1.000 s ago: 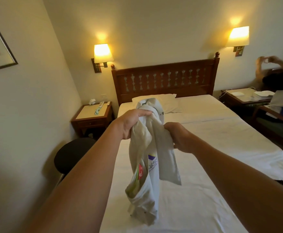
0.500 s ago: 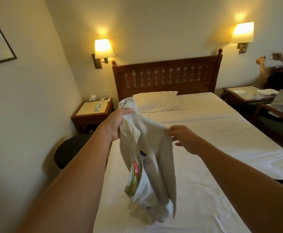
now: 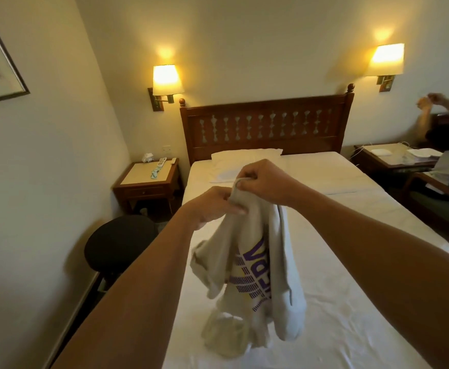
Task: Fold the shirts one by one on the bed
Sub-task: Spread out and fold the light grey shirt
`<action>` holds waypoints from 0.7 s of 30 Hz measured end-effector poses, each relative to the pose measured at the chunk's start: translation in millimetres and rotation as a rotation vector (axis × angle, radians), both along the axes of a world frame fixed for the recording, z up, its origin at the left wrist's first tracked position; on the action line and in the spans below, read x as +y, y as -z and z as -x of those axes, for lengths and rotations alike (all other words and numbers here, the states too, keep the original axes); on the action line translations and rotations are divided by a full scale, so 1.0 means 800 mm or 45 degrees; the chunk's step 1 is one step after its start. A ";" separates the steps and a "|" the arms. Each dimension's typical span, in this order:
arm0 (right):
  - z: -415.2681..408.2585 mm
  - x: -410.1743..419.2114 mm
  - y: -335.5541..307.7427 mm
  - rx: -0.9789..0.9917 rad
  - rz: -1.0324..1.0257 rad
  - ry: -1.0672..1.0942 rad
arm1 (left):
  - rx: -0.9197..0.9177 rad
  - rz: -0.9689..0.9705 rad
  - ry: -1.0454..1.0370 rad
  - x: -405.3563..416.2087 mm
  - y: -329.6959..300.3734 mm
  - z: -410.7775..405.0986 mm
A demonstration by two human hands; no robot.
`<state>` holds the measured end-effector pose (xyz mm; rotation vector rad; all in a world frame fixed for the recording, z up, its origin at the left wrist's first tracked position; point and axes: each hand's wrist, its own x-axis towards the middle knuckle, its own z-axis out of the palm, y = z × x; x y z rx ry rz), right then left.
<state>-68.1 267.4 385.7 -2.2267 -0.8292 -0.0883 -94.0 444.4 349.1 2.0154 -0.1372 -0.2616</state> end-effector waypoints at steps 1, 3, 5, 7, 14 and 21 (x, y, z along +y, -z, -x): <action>-0.001 -0.008 -0.002 -0.011 0.003 0.033 | -0.053 -0.027 -0.036 0.000 0.002 -0.002; -0.005 -0.030 0.002 0.014 0.054 0.086 | -0.163 -0.026 -0.116 0.003 0.000 -0.003; -0.006 -0.053 0.017 0.041 0.172 0.117 | -0.246 -0.055 -0.124 -0.003 -0.008 -0.005; -0.005 -0.071 0.040 0.050 0.297 0.187 | -0.305 -0.125 -0.086 -0.016 -0.016 -0.007; -0.006 -0.126 0.096 -0.059 0.533 0.494 | -0.343 -0.459 0.053 -0.017 -0.042 -0.010; -0.003 -0.194 0.166 0.117 0.832 0.699 | -0.145 -1.338 0.023 0.033 -0.016 -0.010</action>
